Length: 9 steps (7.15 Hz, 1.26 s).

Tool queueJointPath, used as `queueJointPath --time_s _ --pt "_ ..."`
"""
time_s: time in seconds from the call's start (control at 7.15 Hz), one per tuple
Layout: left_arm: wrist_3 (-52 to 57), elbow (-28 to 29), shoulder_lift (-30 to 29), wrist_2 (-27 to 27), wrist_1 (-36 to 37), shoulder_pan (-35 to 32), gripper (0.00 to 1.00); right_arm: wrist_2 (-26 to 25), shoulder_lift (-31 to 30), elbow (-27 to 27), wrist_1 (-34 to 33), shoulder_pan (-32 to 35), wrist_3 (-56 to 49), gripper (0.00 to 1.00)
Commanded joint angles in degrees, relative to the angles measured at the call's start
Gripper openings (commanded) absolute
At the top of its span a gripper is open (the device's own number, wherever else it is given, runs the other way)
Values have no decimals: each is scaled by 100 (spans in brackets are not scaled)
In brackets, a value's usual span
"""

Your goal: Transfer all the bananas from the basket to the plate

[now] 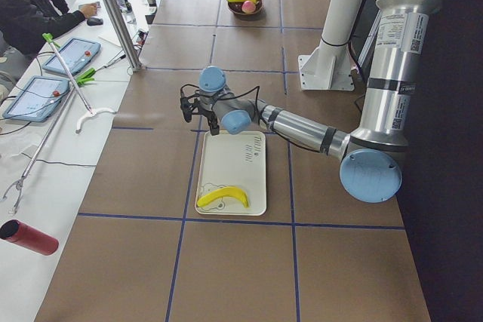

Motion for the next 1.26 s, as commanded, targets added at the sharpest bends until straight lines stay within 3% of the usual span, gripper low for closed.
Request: queueJointPath --time_s 0.0,0.56,0.84,1.12 --pt "-863 -151 -364 99 1 431 99 17 -330 -258 4 178 -675 100" --pt "-1455 -160 -664 581 1 880 99 -27 -419 -950 4 222 -1213 96" --pt "-1464 -187 -673 698 1 995 99 -62 -384 -1233 13 266 -1416 79" --pt "-1578 -222 -673 698 1 1004 99 -62 -357 -1462 13 249 -1469 74"
